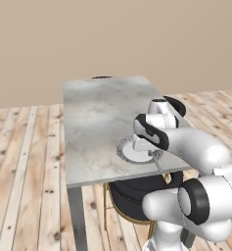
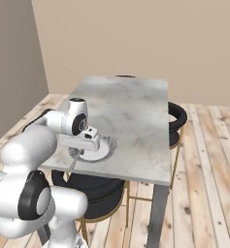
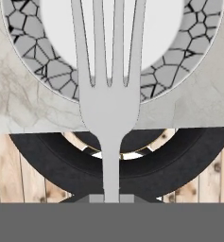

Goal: Take the fork and place it on the left side of the plate. Then take the spoon and place it on the right side of the plate. Make sure they're directly next to the plate.

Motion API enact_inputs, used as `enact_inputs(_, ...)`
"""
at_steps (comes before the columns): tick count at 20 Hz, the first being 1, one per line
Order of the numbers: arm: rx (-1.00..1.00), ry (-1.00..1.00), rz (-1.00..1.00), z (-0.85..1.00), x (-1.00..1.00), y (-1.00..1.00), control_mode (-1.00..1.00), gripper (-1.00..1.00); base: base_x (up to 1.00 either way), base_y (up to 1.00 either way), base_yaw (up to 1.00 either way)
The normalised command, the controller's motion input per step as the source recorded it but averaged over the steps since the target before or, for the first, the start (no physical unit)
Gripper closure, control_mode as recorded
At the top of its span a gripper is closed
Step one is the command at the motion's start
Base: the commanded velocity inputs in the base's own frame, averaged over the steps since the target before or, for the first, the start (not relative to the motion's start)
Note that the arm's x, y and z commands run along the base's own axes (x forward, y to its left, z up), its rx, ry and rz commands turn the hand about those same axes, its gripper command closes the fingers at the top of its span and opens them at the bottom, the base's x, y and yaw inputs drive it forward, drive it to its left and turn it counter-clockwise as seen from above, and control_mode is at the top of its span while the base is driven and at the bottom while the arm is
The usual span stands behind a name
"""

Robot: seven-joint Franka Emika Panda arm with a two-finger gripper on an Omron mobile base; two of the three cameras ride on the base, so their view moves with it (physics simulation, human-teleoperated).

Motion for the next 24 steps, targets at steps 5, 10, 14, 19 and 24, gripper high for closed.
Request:
enact_inputs(5, 0.0, 0.0, 0.0, 0.0, 0.0, 0.0, 1.0, 1.0, 0.0, 0.0, 0.0)
enact_inputs(10, 0.0, 0.0, 0.0, 0.0, 0.0, 0.0, -1.0, 1.0, 0.0, 0.0, 0.0)
enact_inputs(14, 0.0, 0.0, 0.0, 0.0, 0.0, 0.0, -1.0, 1.0, 0.0, 0.0, 0.0)
enact_inputs(19, 0.0, 0.0, 0.0, 0.0, 0.0, 0.0, -1.0, 1.0, 0.0, 0.0, 0.0)
enact_inputs(24, 0.0, 0.01, -0.01, 0.0, -0.01, 0.01, -1.0, 1.0, 0.0, 0.0, 0.0)
